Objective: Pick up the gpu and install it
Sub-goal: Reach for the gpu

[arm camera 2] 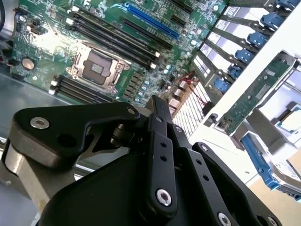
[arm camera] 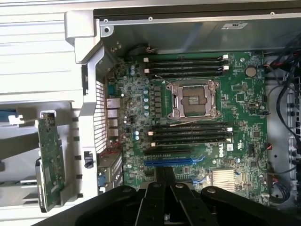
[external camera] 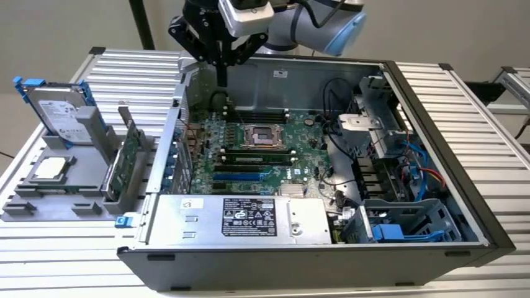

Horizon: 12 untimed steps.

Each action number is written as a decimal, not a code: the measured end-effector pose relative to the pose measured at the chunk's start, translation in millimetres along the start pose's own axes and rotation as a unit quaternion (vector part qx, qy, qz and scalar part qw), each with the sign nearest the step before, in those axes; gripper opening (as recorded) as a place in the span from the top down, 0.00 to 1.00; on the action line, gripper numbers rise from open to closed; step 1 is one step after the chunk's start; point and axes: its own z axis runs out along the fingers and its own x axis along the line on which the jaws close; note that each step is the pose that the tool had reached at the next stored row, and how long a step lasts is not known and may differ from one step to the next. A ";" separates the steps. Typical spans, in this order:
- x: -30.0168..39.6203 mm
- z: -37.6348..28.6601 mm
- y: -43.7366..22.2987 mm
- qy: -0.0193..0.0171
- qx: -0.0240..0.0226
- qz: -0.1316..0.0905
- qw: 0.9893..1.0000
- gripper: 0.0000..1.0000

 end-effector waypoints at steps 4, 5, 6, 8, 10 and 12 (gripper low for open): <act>4.4 -0.1 -0.3 0.000 0.000 0.000 1.000 1.00; 5.5 -0.1 -0.4 0.000 0.000 0.000 1.000 1.00; 6.5 -0.1 -0.5 0.000 0.000 0.000 1.000 1.00; 8.6 -0.2 -0.7 0.000 0.000 0.000 1.000 1.00; 10.9 -0.2 -0.9 0.000 0.000 0.000 1.000 1.00; 13.1 -0.3 -1.1 0.000 0.000 0.000 1.000 1.00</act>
